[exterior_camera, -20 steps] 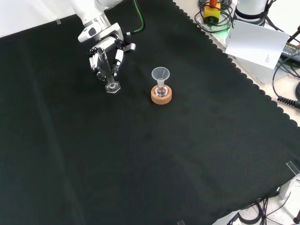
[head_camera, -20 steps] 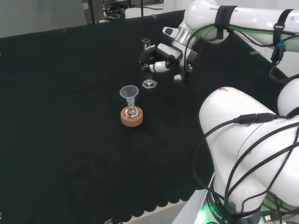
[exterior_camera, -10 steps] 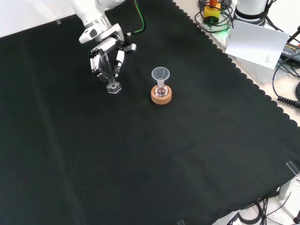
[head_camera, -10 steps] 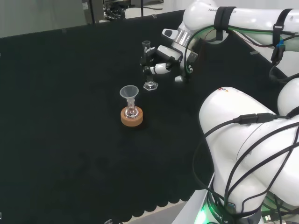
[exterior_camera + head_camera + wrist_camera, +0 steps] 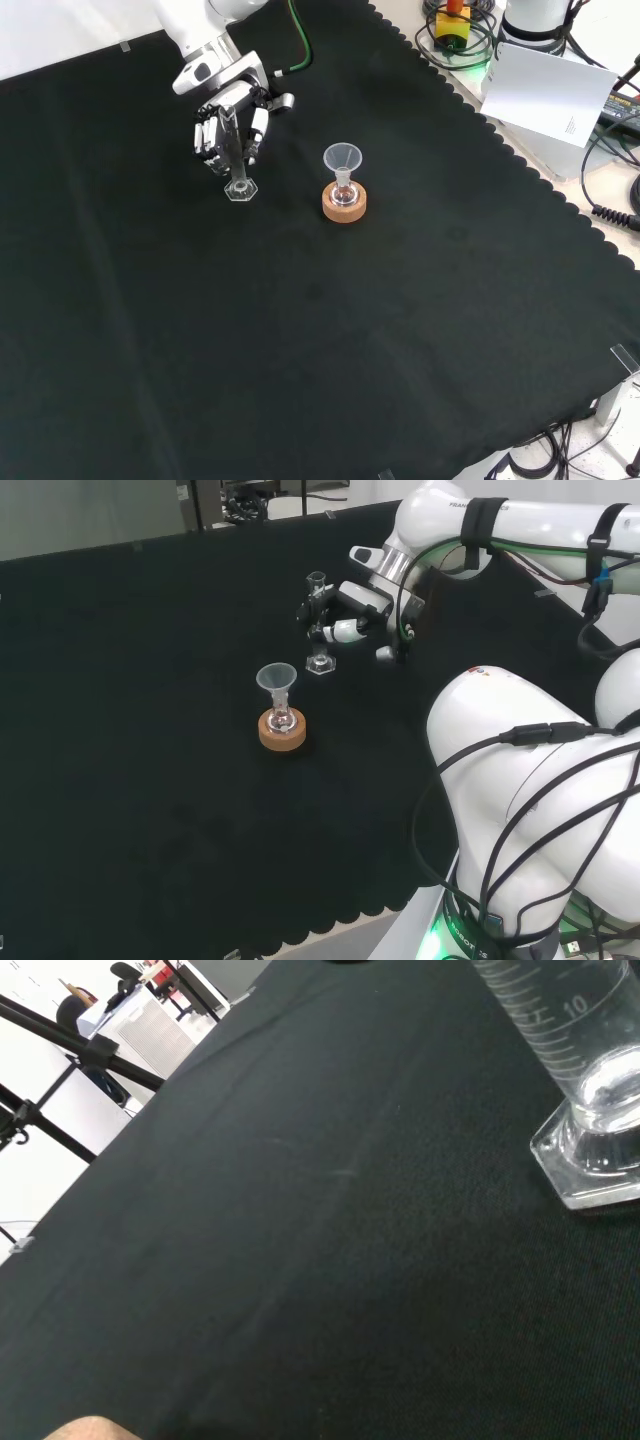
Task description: Put the graduated cylinder back on the table.
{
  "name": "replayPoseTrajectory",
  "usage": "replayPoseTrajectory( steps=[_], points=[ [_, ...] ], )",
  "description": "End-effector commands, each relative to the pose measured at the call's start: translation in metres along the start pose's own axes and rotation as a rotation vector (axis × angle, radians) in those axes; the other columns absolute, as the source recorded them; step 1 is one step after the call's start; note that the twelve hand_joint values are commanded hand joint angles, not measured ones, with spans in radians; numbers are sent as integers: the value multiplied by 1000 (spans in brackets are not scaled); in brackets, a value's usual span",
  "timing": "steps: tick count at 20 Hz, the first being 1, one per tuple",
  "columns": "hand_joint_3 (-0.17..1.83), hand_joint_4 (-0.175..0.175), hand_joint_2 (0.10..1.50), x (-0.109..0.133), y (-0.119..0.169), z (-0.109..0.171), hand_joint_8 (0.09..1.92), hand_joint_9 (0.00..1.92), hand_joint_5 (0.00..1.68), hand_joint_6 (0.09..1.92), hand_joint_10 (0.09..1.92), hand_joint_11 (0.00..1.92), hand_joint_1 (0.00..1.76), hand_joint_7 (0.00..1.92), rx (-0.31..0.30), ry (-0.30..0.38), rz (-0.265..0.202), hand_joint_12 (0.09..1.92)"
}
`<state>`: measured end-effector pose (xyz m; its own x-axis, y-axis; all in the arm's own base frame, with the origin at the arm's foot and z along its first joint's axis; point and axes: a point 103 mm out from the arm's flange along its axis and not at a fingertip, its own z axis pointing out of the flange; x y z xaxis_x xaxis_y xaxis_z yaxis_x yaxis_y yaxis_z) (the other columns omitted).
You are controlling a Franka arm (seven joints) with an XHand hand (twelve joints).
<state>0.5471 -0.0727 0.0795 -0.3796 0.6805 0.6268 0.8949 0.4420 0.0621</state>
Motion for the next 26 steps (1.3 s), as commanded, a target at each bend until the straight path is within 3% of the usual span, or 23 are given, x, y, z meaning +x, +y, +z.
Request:
replayPoseTrajectory(
  steps=[1, 16, 20, 26],
  points=[
    [-174, 8, 1115, -4, -3, -6, 598, 1119, 845, 627, 87, 706, 1104, 735, 3, 21, 9, 1130],
    [-175, -48, 1020, -7, 8, -15, 622, 916, 520, 589, 87, 412, 974, 529, 16, 29, 63, 1283],
    [-175, -63, 984, -9, 6, -24, 648, 859, 413, 501, 87, 356, 925, 453, 13, 39, 60, 1308],
    [-175, -68, 944, -8, -2, -39, 673, 788, 382, 403, 87, 287, 858, 360, 4, 8, 73, 1332]
  ],
)
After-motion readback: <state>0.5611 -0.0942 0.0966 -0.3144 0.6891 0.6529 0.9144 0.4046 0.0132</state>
